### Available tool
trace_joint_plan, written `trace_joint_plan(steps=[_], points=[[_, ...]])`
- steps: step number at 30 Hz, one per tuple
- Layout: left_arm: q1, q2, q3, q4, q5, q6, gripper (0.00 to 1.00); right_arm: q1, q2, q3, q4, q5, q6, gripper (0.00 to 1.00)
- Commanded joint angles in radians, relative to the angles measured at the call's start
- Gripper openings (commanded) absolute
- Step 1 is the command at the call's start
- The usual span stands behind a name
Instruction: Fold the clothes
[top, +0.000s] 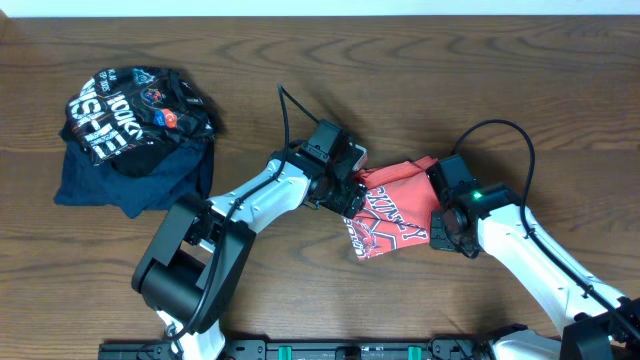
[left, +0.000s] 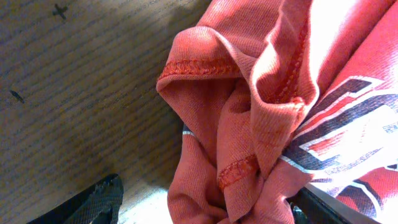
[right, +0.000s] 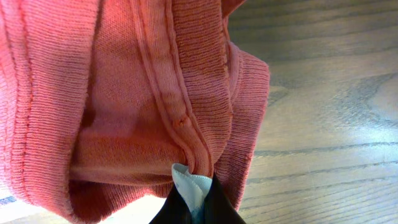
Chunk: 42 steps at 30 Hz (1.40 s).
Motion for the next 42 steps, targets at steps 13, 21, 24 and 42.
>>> trace_joint_plan(steps=[13, 21, 24, 42], points=[[0.017, -0.244, 0.010, 0.084, -0.091, 0.014, 0.81, -0.022, -0.133, 0.200, 0.010, 0.084, -0.067, 0.41], [0.017, -0.180, 0.010, 0.206, -0.100, 0.024, 0.81, -0.021, -0.097, 0.189, -0.003, -0.100, -0.140, 0.26], [0.016, -0.128, 0.010, 0.238, -0.095, 0.024, 0.81, -0.021, -0.080, 0.167, -0.003, -0.110, -0.139, 0.25], [0.007, 0.049, 0.010, 0.084, -0.073, 0.024, 0.79, -0.021, 0.219, 0.103, 0.472, -0.072, -0.192, 0.28]])
